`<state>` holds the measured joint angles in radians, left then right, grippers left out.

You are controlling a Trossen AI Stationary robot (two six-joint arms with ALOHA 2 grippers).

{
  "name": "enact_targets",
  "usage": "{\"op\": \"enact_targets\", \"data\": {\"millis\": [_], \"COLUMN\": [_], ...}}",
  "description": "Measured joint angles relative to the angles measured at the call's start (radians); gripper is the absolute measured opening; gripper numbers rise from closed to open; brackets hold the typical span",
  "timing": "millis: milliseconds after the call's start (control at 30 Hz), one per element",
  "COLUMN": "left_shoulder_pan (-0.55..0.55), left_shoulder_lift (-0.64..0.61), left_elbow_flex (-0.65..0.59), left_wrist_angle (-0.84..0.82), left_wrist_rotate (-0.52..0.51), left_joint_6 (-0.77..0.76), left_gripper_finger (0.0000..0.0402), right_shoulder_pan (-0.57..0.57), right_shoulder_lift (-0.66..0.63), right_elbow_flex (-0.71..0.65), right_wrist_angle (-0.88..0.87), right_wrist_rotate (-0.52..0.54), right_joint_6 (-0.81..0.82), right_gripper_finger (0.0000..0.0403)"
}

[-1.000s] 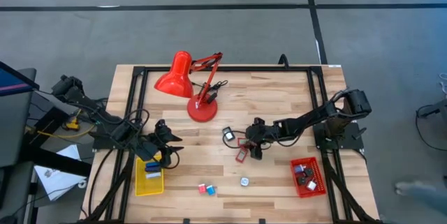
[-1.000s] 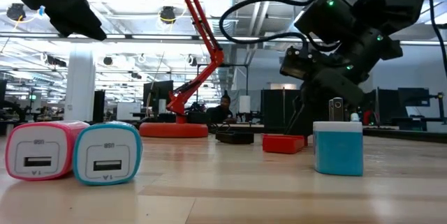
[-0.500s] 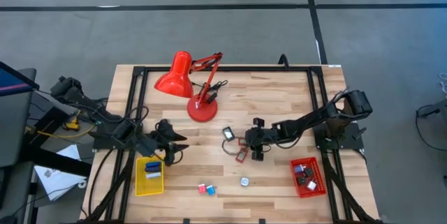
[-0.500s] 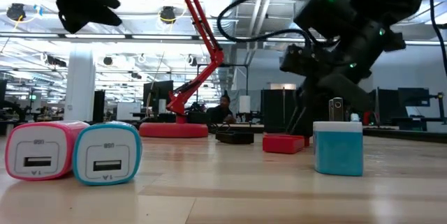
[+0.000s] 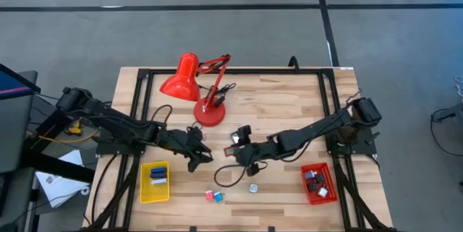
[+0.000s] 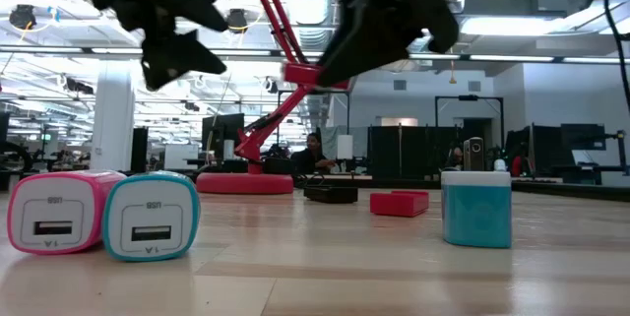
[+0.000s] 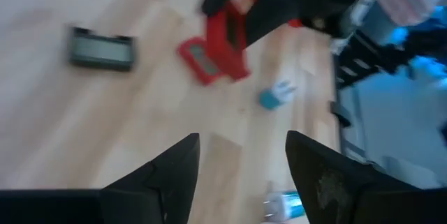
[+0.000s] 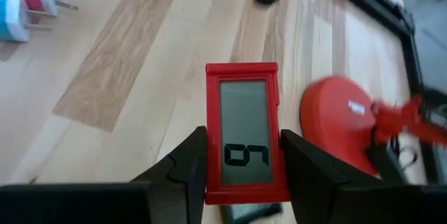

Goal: Pick & Place Office items
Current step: Put the top red digital timer into the yellow bin

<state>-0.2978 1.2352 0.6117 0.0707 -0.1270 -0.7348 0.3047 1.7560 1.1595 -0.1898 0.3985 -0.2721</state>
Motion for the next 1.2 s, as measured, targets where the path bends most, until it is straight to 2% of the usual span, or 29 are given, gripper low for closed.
{"op": "enact_targets", "data": {"millis": [100,200,533,800,967,1200], "left_shoulder_pan": [0.015,0.021,0.021,0.023,0.024,0.024], "left_shoulder_lift": [0.054,0.072,0.067,0.076,0.076,0.076], "left_elbow_flex": [0.0,0.0,0.0,0.0,0.0,0.0], "left_wrist_angle": [0.106,0.141,0.053,0.042,0.05,0.048], "left_wrist_rotate": [0.079,0.094,0.107,0.107,0.107,0.107], "left_joint_6": [0.018,0.02,0.032,0.031,0.032,0.031], "left_gripper_finger": [0.0224,0.0233,0.0241,0.024,0.0211,0.0125], "right_shoulder_pan": [0.012,0.026,0.071,0.054,0.052,0.054], "right_shoulder_lift": [0.054,0.122,0.26,0.263,0.262,0.262], "right_elbow_flex": [0.061,0.13,0.318,0.338,0.338,0.338], "right_wrist_angle": [-0.006,-0.018,-0.091,-0.055,-0.068,-0.066], "right_wrist_rotate": [0.002,0.004,0.055,0.072,0.048,0.045], "right_joint_6": [-0.066,-0.112,-0.222,-0.263,-0.262,-0.267], "right_gripper_finger": [0.0138,0.0138,0.0138,0.0138,0.0138,0.0138]}}
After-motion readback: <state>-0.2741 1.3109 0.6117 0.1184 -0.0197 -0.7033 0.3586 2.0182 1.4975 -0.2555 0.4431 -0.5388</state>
